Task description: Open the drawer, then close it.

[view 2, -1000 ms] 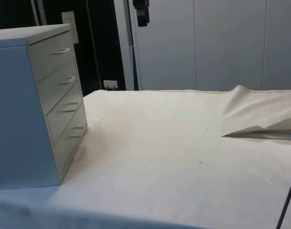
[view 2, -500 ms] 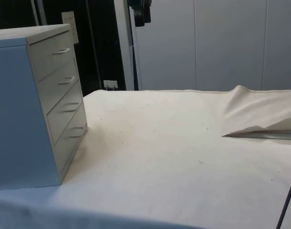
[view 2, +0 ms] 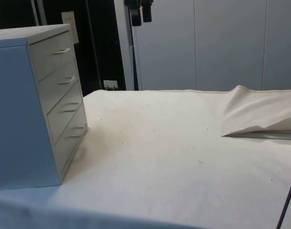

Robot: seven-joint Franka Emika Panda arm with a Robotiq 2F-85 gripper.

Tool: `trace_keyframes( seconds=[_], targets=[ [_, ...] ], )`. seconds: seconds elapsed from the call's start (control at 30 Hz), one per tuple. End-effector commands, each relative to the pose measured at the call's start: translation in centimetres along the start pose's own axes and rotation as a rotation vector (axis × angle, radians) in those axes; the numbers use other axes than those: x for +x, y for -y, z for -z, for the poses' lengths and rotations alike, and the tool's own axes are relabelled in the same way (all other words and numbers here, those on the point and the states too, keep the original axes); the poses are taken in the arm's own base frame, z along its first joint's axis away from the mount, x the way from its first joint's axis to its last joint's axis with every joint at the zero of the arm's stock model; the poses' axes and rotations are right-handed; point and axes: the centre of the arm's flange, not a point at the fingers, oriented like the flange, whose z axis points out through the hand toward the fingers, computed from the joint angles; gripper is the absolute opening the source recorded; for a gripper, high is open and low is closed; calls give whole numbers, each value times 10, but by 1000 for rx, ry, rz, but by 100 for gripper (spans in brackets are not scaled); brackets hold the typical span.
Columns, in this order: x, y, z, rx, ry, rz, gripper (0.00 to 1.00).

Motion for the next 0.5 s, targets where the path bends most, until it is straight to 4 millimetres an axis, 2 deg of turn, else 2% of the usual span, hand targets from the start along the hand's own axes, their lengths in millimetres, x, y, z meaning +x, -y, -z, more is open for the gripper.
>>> trace_keyframes(
  seconds=[0.0,0.47],
  targets=[
    [1,2,1,-2,-11,-16,100],
    [8,16,10,2,-78,-87,100]
  ],
)
